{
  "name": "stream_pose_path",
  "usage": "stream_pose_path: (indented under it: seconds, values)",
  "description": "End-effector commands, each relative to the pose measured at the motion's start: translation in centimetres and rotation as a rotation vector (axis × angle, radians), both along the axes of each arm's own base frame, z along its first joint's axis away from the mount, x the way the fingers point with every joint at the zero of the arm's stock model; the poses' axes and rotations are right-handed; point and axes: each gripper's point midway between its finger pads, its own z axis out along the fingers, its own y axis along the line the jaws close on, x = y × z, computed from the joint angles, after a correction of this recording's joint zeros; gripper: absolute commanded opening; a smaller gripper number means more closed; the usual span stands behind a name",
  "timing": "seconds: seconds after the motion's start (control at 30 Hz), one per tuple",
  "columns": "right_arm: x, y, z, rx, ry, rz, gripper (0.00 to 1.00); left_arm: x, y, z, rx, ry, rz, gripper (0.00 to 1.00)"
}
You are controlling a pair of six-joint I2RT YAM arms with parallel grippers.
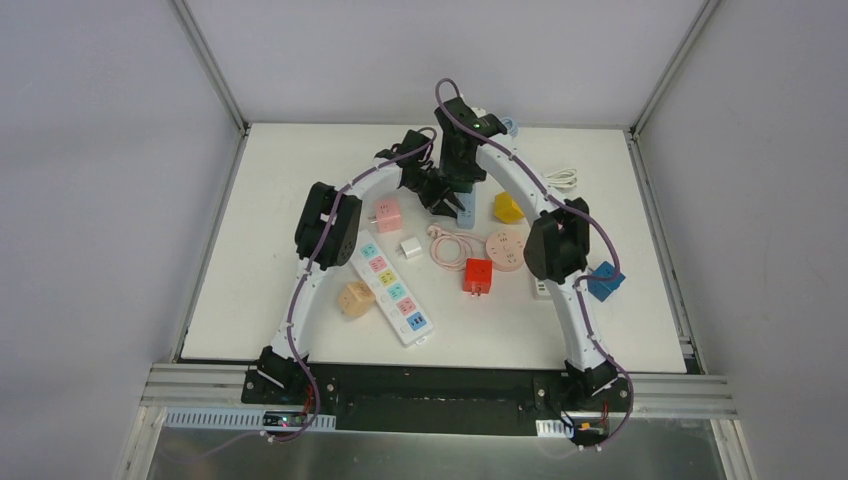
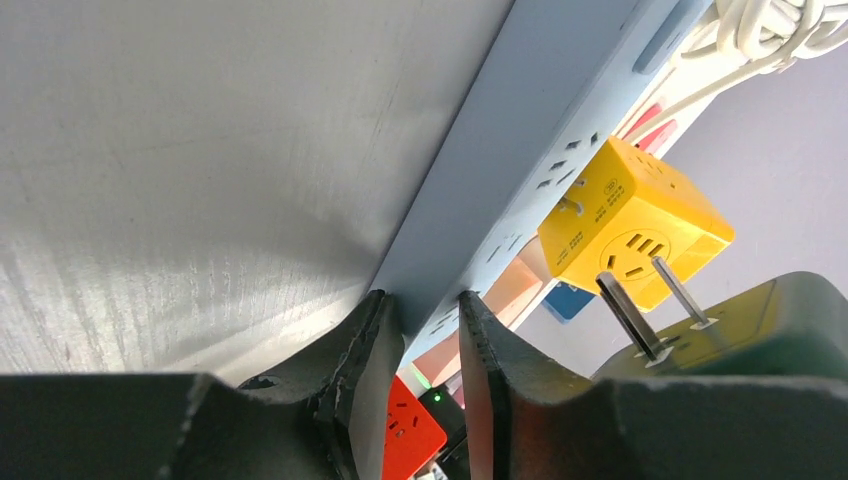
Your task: Pull the plug off the socket
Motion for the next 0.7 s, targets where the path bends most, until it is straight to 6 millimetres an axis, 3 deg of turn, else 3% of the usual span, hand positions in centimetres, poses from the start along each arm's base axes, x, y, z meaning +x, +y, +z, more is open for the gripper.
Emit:
stream_pose_path:
  seconds: [0.0, 0.17, 0.37, 0.5, 0.57, 0.67]
  values:
    - [-0.9, 0.4, 4.3, 0.077, -0.058, -0.002, 0.00, -0.4, 0.2, -3.3, 0.083, 0.021, 0.025, 0.28]
    - [-0.5, -1.7, 4.7, 0.076, -0.068, -0.060, 0.00, 0.5, 0.0, -1.3, 0.056, -0.057, 0.008, 0.37]
    - [0.3, -4.3, 5.9, 0.203, -0.131, -0.134, 0.00, 2.1, 0.0, 4.1, -0.064, -0.218, -0.004, 0.52]
    - [1.3, -6.5, 4.3, 0.277, -0.116, -0.187, 0.02, 2.5, 0.6, 8.0, -0.119, -0.348, -0.037, 0.59]
    - [1.6, -6.4, 4.2, 0.328, -0.112, -0.175, 0.02, 2.3, 1.2, 9.8, -0.124, -0.402, -0.051, 0.61]
    - [1.6, -4.7, 4.9, 0.426, -0.128, -0.105, 0.05, 2.0, 2.7, 11.8, -0.105, -0.467, -0.063, 0.63]
